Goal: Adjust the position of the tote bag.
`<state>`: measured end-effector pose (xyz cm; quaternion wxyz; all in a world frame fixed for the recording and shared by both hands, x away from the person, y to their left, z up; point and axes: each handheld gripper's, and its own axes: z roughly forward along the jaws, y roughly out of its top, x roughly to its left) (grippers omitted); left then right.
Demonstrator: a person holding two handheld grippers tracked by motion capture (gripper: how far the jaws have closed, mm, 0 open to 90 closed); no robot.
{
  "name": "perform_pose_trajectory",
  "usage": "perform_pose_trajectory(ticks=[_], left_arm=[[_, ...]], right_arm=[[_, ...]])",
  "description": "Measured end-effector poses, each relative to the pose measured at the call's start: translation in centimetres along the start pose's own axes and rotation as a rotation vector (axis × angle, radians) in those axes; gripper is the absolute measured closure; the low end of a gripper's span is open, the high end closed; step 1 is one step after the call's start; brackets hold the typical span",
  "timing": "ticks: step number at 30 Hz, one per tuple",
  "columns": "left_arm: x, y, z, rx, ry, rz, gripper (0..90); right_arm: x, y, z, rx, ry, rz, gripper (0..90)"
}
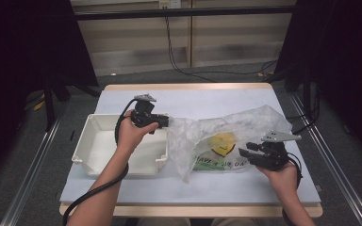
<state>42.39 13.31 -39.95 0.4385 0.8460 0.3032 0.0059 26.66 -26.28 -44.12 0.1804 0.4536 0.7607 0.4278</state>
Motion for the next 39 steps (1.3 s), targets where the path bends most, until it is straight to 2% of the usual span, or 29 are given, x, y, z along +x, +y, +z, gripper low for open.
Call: perform_pose_trajectory(ticks=[3, 7, 8, 10, 14, 21, 23, 26, 27, 29, 31, 35, 39], left_arm=[[-0.1, -0.2, -0.4, 0.019, 0.011, 0.022, 52.5], [0.0, -0.5, -0.8, 0.006, 0.012, 0.026, 48.0], [0.1, -0.6, -1.0, 0.022, 0.02, 0.032, 46.8], [0.1, -0.8, -1.1, 0.011, 0.021, 0.028, 44.8], [0.2, -1.1, -1.5, 0.02, 0.023, 0.047, 39.9], [0.3, -1.3, -2.8, 0.019, 0.042, 0.056, 38.6], [0.2, -1.3, -3.0, 0.01, 0.034, 0.059, 38.3], [0.1, -1.1, -3.4, 0.019, 0.039, 0.07, 36.3], [0.1, -1.1, -3.5, 0.005, 0.038, 0.068, 35.7], [0.0, -1.0, -3.7, 0.004, 0.041, 0.065, 35.6], [-0.1, -0.8, -3.8, 0.0, 0.028, 0.064, 34.5], [-0.9, 0.1, -3.8, -0.015, 0.012, 0.066, 29.0], [-1.9, 1.3, -3.8, -0.018, -0.003, 0.09, 23.5]], right_arm=[[0.2, 0.2, 0.0, -0.01, 0.005, -0.002, 54.3], [0.3, 0.2, -0.1, -0.009, 0.009, -0.002, 52.8], [0.3, 0.2, -0.1, -0.009, 0.007, 0.002, 51.7], [0.3, 0.1, 0.0, -0.012, 0.007, 0.012, 50.3], [0.4, 0.3, 0.2, -0.01, 0.018, 0.012, 50.4], [1.0, 0.7, 0.4, -0.015, 0.035, 0.001, 47.2], [1.2, 0.8, 0.5, -0.009, 0.033, -0.004, 45.8], [1.3, 0.8, 0.6, -0.014, 0.033, -0.002, 43.0], [1.3, 0.8, 0.6, -0.011, 0.032, 0.001, 43.0], [1.2, 0.8, 0.6, -0.008, 0.025, 0.0, 42.7], [1.1, 0.7, 0.6, -0.011, 0.028, 0.0, 42.1], [1.2, 0.8, 0.7, -0.012, 0.029, 0.007, 40.2], [1.4, 0.8, 1.0, -0.002, 0.031, 0.006, 39.3]])
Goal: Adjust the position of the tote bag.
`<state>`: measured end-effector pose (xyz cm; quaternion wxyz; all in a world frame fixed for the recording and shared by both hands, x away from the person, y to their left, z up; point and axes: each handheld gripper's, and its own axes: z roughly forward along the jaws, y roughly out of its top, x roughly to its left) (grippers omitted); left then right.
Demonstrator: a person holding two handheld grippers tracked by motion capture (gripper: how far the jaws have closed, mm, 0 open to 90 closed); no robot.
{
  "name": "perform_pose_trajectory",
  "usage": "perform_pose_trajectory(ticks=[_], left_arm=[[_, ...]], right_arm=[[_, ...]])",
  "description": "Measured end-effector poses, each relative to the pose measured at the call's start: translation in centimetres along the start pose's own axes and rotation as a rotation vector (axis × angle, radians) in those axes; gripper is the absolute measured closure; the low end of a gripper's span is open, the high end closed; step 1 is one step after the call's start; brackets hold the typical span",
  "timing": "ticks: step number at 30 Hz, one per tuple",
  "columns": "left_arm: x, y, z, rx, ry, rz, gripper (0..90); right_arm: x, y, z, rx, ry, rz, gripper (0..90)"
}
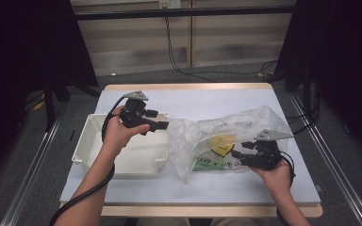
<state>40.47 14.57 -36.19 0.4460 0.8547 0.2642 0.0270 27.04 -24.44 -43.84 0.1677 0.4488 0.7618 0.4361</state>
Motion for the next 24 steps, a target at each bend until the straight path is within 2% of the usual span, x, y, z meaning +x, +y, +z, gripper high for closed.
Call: perform_pose_trajectory(ticks=[3, 7, 8, 16, 18, 20, 24], left_arm=[[-0.6, 0.4, 0.3, -0.005, -0.014, 0.016, 22.0], [-1.2, 0.6, 1.0, 0.008, -0.023, 0.016, 19.4], [-1.3, 0.7, 1.0, 0.024, -0.021, 0.023, 19.1], [-2.9, 1.4, 1.8, 0.013, -0.046, 0.048, 15.9], [-3.3, 1.7, 2.0, 0.011, -0.063, 0.066, 15.7], [-3.9, 1.9, 2.4, 0.03, -0.059, 0.073, 13.4], [-4.7, 2.2, 3.2, 0.034, -0.072, 0.096, 11.7]], right_arm=[[0.1, 0.1, 0.1, 0.0, -0.003, -0.011, 37.6], [0.2, 0.1, 0.2, -0.001, -0.004, 0.0, 35.5], [0.2, 0.1, 0.2, 0.001, -0.002, -0.002, 35.3], [0.4, 0.3, 0.3, -0.003, 0.006, 0.015, 32.9], [0.5, 0.4, 0.3, -0.004, 0.013, 0.019, 31.5], [0.7, 0.5, 0.4, 0.002, 0.016, 0.032, 30.2], [0.9, 0.7, 0.6, 0.001, 0.023, 0.033, 29.9]])
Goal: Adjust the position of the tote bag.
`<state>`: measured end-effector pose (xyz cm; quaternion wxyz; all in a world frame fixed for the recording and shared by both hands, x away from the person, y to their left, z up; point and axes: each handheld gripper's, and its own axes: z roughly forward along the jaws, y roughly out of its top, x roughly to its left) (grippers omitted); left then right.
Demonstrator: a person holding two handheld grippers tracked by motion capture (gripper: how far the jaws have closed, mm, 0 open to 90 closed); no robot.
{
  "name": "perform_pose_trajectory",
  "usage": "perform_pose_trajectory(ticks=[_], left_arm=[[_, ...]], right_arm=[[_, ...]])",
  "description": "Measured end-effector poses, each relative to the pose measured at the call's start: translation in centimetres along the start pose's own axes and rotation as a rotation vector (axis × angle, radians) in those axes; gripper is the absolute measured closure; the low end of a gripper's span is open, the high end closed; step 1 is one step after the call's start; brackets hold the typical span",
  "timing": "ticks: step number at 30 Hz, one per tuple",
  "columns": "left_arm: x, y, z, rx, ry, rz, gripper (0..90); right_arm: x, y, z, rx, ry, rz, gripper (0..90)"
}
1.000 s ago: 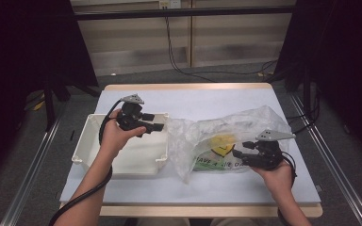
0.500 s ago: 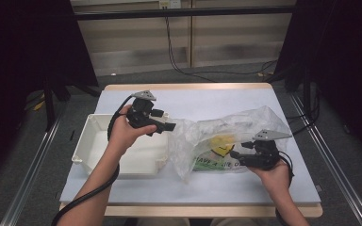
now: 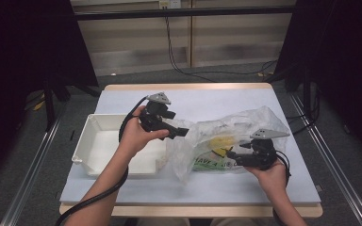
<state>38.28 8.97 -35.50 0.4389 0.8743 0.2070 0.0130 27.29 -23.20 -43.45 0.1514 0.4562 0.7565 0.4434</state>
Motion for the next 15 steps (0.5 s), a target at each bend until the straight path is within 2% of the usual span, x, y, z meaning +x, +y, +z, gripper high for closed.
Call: perform_pose_trajectory(ticks=[11, 14, 15], left_arm=[[-1.2, 0.6, 1.6, 0.022, -0.035, 0.062, 9.2], [-1.5, 0.7, 2.1, 0.047, -0.068, 0.088, 17.0], [-1.6, 0.7, 2.3, 0.054, -0.064, 0.097, 17.5]], right_arm=[[0.5, 0.5, 0.3, -0.007, -0.001, -0.007, 29.9], [0.5, 0.6, 0.4, -0.008, -0.001, -0.008, 29.9], [0.6, 0.6, 0.4, -0.009, 0.001, -0.01, 29.9]])
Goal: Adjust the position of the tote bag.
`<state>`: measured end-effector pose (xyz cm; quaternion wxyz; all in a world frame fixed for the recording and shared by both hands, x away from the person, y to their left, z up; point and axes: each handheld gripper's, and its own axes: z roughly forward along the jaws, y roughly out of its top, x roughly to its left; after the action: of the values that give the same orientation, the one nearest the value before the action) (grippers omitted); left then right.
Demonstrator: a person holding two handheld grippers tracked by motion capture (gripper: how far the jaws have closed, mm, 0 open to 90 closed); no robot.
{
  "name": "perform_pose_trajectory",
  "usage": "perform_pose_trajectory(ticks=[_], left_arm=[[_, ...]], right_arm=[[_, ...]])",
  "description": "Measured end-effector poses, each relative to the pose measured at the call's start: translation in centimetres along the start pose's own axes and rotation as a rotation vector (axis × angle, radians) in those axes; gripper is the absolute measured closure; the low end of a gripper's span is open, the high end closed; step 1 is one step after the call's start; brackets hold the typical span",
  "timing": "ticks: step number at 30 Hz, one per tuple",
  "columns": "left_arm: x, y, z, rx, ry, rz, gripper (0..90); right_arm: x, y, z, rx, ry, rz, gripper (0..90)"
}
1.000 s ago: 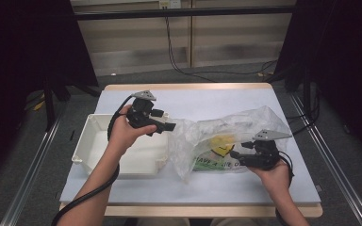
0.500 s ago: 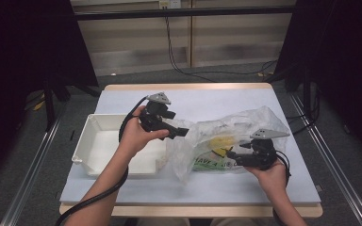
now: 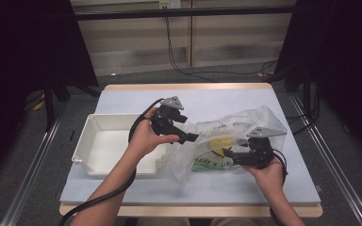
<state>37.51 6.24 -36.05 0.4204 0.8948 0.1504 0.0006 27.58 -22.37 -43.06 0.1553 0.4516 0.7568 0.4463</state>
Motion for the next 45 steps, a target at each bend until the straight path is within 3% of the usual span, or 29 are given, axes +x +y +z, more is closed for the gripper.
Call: perform_pose_trajectory(ticks=[6, 10, 12, 15, 16, 20, 24, 28, 32, 37, 39, 40, 41, 42, 45], left_arm=[[-0.4, 0.2, 0.9, 0.027, -0.003, 0.027, 22.7], [-0.4, 0.1, 1.4, 0.056, -0.007, 0.025, 40.3], [-0.4, 0.1, 1.5, 0.046, -0.032, 0.003, 54.1], [-0.3, 0.2, 1.4, 0.055, -0.039, 0.003, 73.4], [-0.3, 0.2, 1.4, 0.06, -0.045, 0.001, 73.4], [-0.3, 0.4, 1.4, 0.069, -0.046, -0.008, 88.7], [0.2, 0.7, 1.3, 0.09, -0.032, -0.019, 90.0], [0.3, 0.7, 1.4, 0.079, -0.025, -0.022, 90.0], [0.3, 0.9, 1.8, 0.085, -0.038, -0.027, 90.0], [0.1, 1.0, 2.2, 0.07, -0.05, -0.034, 90.0], [0.2, 1.0, 2.2, 0.092, -0.052, -0.03, 90.0], [0.3, 0.9, 2.3, 0.071, -0.053, -0.031, 90.0], [0.4, 0.9, 2.2, 0.073, -0.052, -0.037, 90.0], [0.4, 0.9, 2.2, 0.075, -0.05, -0.041, 90.0], [0.6, 0.7, 1.9, 0.067, -0.053, -0.042, 90.0]], right_arm=[[0.3, 0.2, 0.2, 0.01, -0.004, -0.02, 29.7], [0.3, 0.2, 0.3, 0.013, -0.006, -0.024, 29.5], [0.3, 0.2, 0.3, 0.013, -0.009, -0.028, 29.5], [0.4, 0.3, 0.2, 0.018, -0.006, -0.041, 29.3], [0.4, 0.3, 0.2, 0.018, -0.006, -0.041, 29.3], [0.5, 0.3, 0.1, 0.02, 0.004, -0.05, 28.4], [0.7, 0.2, 0.1, 0.023, 0.025, -0.057, 27.1], [1.0, 0.3, 0.1, 0.015, 0.06, -0.062, 26.5], [1.5, 0.7, 0.4, -0.003, 0.076, -0.066, 26.8], [1.4, 1.1, 0.9, -0.024, 0.087, -0.033, 40.4], [1.2, 1.2, 1.0, -0.04, 0.111, -0.017, 57.4], [1.2, 1.2, 1.0, -0.04, 0.111, -0.017, 57.4], [1.1, 1.2, 1.1, -0.046, 0.126, -0.022, 72.5], [1.1, 1.2, 1.1, -0.046, 0.126, -0.022, 72.5], [1.1, 1.1, 1.0, -0.049, 0.144, -0.027, 88.3]])
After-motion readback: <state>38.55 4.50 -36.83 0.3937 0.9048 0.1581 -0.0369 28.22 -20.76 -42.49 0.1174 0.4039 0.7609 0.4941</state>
